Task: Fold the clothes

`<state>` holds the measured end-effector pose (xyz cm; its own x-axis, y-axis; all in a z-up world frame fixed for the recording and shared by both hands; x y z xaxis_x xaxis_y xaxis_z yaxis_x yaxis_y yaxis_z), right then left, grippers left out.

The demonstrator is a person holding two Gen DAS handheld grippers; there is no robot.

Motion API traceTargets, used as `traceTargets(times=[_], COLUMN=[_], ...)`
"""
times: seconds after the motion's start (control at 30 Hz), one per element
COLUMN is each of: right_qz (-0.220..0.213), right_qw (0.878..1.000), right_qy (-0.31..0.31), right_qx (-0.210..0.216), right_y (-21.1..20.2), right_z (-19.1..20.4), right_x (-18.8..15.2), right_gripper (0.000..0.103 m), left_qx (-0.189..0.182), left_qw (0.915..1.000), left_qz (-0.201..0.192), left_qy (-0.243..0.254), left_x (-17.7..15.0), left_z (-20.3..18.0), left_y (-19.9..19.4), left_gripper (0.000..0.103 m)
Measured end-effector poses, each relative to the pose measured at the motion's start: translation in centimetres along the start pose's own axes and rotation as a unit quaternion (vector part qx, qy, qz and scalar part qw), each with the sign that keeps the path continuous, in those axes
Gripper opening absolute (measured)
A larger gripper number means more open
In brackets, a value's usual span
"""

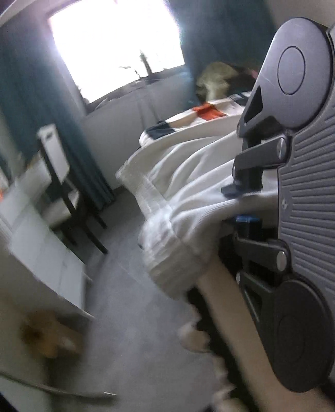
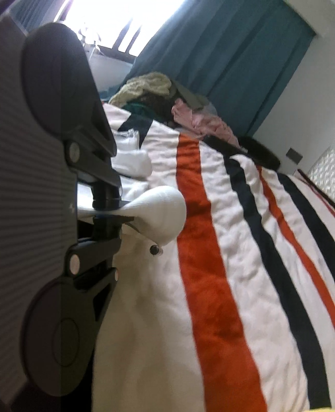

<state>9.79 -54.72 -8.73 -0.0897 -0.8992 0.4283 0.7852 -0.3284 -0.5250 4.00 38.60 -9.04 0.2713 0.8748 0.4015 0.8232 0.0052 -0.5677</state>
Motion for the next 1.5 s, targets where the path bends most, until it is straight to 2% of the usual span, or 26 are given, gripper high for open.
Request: traceTargets(times=[0.03,0.23,0.3,0.43,0.53,0.67,0.77,0.83,0.9,1.0,1.07,1.13,1.23,1.33,1.37,1.43,1.47,1.5], right_qz=[0.0,-0.016,-0.022,-0.038,-0.055,-0.075,-0.08,-0.078,-0.073,-0.065,-0.063,-0.062,-0.073,-0.07,-0.063,-0.043,-0.035,-0.031], right_qw=[1.0,0.999,0.999,0.998,0.995,0.99,0.987,0.984,0.982,0.979,0.973,0.966,0.961,0.961,0.961,0.959,0.958,0.958], right_qy=[0.006,0.01,-0.004,-0.043,-0.083,-0.12,-0.141,-0.158,-0.174,-0.193,-0.221,-0.25,-0.262,-0.262,-0.265,-0.277,-0.283,-0.285], right_qx=[0.004,0.034,0.037,0.041,0.031,0.014,0.006,0.002,0.0,-0.005,-0.018,-0.039,-0.048,-0.048,-0.046,-0.035,-0.027,-0.016], right_y=[-0.2,-1.7,-1.0,1.3,4.9,11.4,17.2,21.2,25.2,29.8,32.5,34.3,34.8,34.3,34.1,33.3,32.7,31.7], right_z=[0.1,1.8,3.7,8.7,13.3,18.1,21.0,22.4,23.4,23.6,23.5,23.0,22.5,22.7,22.8,23.1,23.3,23.3], right_x=[0.5,2.8,3.4,4.6,4.6,3.2,1.4,-0.3,-2.2,-4.3,-6.0,-7.4,-8.1,-8.0,-8.0,-8.1,-8.2,-8.3], right_gripper=[0.005,0.005,0.005,0.005,0.005,0.005,0.005,0.005,0.005,0.006,0.006,0.006,0.006,0.009,0.015,0.027,0.036,0.05], left_qx=[0.0,-0.048,-0.06,-0.082,-0.093,-0.081,-0.067,-0.053,-0.029,0.001,0.024,0.045,0.077,0.093,0.09,0.068,0.05,0.037], left_qw=[0.9997,0.9973,0.9954,0.993,0.9898,0.9905,0.9928,0.992,0.9904,0.9906,0.9892,0.9867,0.9872,0.9886,0.9894,0.9919,0.9929,0.9929], left_qz=[-0.004,-0.042,-0.053,-0.07,-0.088,-0.094,-0.09,-0.1,-0.113,-0.106,-0.101,-0.1,-0.083,-0.066,-0.063,-0.058,-0.049,-0.048], left_qy=[0.023,0.037,0.051,0.049,0.063,0.06,0.042,0.056,0.074,0.087,0.103,0.12,0.112,0.098,0.095,0.09,0.096,0.103], left_x=[0.3,2.2,2.9,4.3,5.4,6.9,8.4,9.2,9.8,10.3,10.5,10.8,10.6,10.6,10.6,10.8,10.5,10.2], left_z=[-0.6,-3.6,-5.3,-9.1,-12.7,-16.0,-17.0,-17.7,-18.2,-19.1,-19.9,-20.4,-20.0,-19.3,-19.0,-18.8,-19.0,-19.4], left_y=[-0.4,-4.2,-4.8,-3.2,0.0,7.0,13.3,17.4,21.3,26.4,29.5,32.0,34.7,35.7,35.7,35.1,34.6,33.9], left_gripper=[0.005,0.002,0.002,0.002,0.002,0.003,0.003,0.003,0.003,0.003,0.003,0.003,0.004,0.009,0.01,0.028,0.046,0.055])
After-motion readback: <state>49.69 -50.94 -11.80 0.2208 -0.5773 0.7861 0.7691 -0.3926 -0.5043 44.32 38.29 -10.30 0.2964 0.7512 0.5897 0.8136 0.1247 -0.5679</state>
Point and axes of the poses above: each gripper's, at about its wrist camera, not at the fingertips, and y roughly the way its jaws point, z to its left, x to its top, the point moved 9 cm from there along y, roughly the way its jaws point, and after that the axes turned 1 degree about -x, right-handed, at the moved point
